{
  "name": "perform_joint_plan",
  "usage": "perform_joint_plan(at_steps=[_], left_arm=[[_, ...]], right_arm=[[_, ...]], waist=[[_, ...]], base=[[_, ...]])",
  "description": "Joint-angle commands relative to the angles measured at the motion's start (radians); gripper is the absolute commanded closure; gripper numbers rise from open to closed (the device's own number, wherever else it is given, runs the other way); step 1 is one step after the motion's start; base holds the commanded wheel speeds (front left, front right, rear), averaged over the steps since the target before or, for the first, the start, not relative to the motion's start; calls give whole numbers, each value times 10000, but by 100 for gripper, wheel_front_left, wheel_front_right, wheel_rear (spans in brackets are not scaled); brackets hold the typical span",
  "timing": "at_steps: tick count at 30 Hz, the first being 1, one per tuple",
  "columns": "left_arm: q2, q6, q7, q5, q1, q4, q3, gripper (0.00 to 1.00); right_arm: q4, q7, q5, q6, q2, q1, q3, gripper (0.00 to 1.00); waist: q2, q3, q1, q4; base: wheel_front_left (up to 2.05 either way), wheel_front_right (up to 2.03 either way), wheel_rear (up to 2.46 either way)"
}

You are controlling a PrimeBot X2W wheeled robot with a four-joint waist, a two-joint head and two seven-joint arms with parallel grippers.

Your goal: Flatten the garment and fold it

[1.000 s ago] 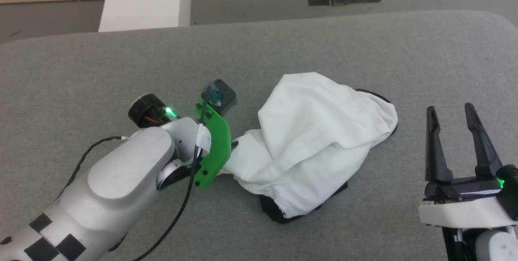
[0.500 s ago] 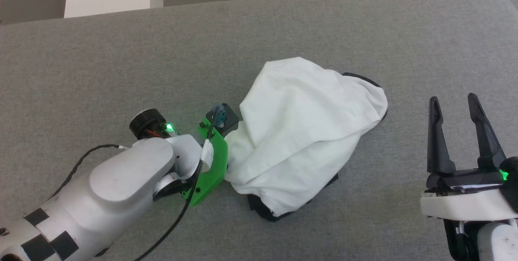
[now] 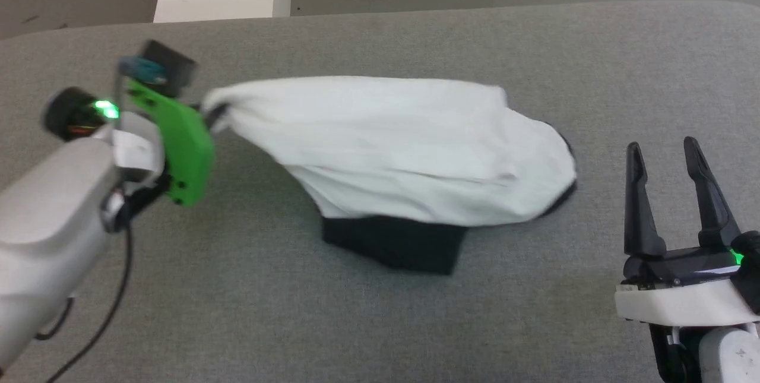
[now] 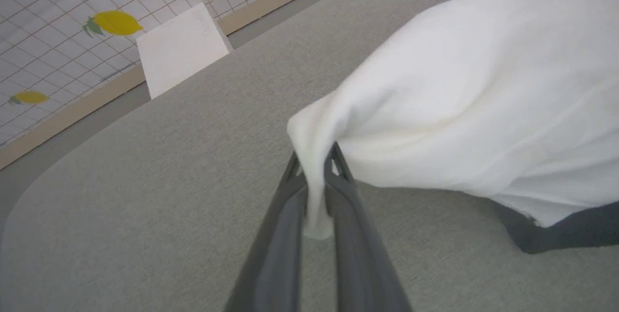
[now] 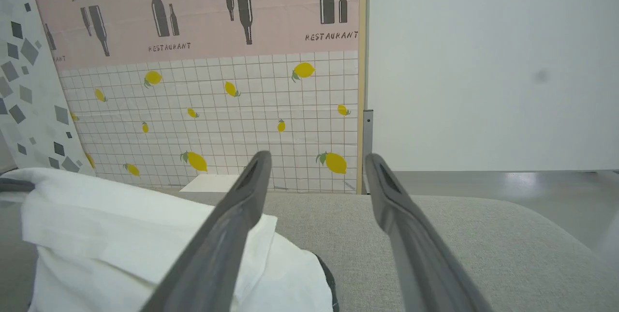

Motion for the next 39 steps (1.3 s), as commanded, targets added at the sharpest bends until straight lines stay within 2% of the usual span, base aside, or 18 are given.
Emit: perform_joint_plan(at_steps=[1,4,9,14,15,16,23,27,31,39], left_arm=[[147,166,-158,-122,57,376,108,100],[245,450,-471,-34,277,1377,136,100],[-45,851,-627,-231,835,3179,128,100],[-534,722,-893,-462,1269,4485,113,100],[-632,691,-1013,-488,1289,4640,136,64],[-733,647,-1265,-416,1268,4782,118,0],[-1082,328,-3128,61,318,5233,277,0],[-1166,-3,-3405,540,-450,4599,23,0],[-1101,-252,-2900,682,-876,3148,-240,0],[-242,-517,472,203,-935,-691,-1403,0]], right_arm=[[-51,-51,-97,-15,3,32,39,0],[-41,-51,-114,-15,3,3,100,0],[-19,-51,-148,-15,3,-37,132,0],[27,-51,-189,-15,3,-47,128,0],[38,-51,-200,-15,3,-32,120,0],[51,-51,-211,-15,3,-5,111,0],[136,-51,-294,-15,3,237,128,0],[159,-51,-298,-15,3,436,105,0],[144,-51,-257,-15,3,609,87,0],[103,-51,-161,-15,3,689,160,0]], waist=[[0,47,-1,-32],[0,149,-1,-137],[0,301,-1,-297],[0,361,-1,-320],[0,339,-1,-296],[0,295,-1,-250],[0,-262,-1,132],[0,-652,-1,338],[0,-853,-1,437],[0,-770,-1,273]], base=[[0,0,0],[0,0,0],[0,0,0],[0,0,0],[0,0,0],[0,0,0],[0,0,0],[0,0,0],[0,0,0],[0,0,0]])
